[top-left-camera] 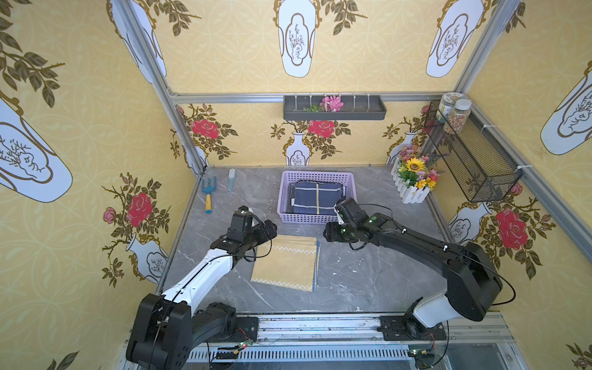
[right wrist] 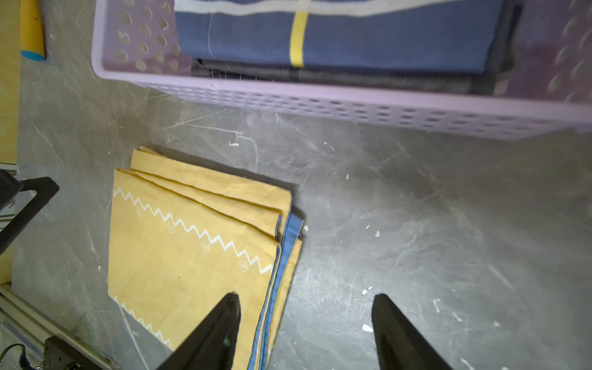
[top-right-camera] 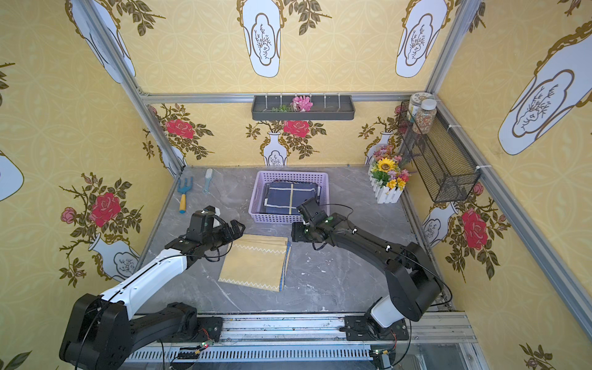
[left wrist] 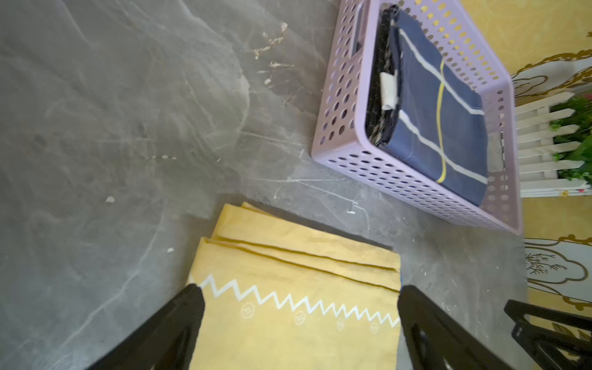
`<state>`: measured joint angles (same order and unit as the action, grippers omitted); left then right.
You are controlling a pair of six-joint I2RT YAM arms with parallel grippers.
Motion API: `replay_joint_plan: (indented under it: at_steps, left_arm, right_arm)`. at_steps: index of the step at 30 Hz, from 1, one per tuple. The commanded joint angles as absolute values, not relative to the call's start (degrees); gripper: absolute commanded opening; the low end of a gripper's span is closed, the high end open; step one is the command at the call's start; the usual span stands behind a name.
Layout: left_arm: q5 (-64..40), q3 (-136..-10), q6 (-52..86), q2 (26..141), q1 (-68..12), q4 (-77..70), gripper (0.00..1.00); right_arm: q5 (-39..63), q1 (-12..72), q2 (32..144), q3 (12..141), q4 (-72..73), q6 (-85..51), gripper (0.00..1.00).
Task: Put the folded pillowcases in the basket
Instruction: Move the pillowcase to the center of the board.
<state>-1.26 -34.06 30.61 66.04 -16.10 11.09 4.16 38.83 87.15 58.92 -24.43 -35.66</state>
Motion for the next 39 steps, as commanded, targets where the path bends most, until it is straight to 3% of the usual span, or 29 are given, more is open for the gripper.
replay_joint_plan:
  at_steps: [1, 18, 24, 35, 39]
  left_arm:
    - [-0.53, -32.34, 32.34, 65.63, -16.08, 12.8, 1.0]
    - [-1.98, -26.13, 36.9, 67.22, -16.24, 11.95, 1.0]
    - [-4.83, -24.45, 38.09, 68.17, -18.23, 9.99, 0.95]
    - [-5.1, -25.42, 44.83, 71.66, -29.63, 5.72, 0.84]
    - [-5.45, -26.13, 46.0, 72.58, -32.3, 4.19, 0.75]
  right_arm:
    - [2.82, 39.93, 87.32, 57.66, -21.46, -39.13, 0.69]
    - [2.55, 41.13, 87.28, 55.31, -21.13, -40.07, 0.69]
    - [2.29, 41.22, 86.82, 53.93, -21.17, -40.54, 0.69]
    - [2.37, 41.22, 87.18, 50.23, -20.38, -42.59, 0.69]
    - [2.2, 41.09, 87.77, 49.23, -20.22, -43.07, 0.69]
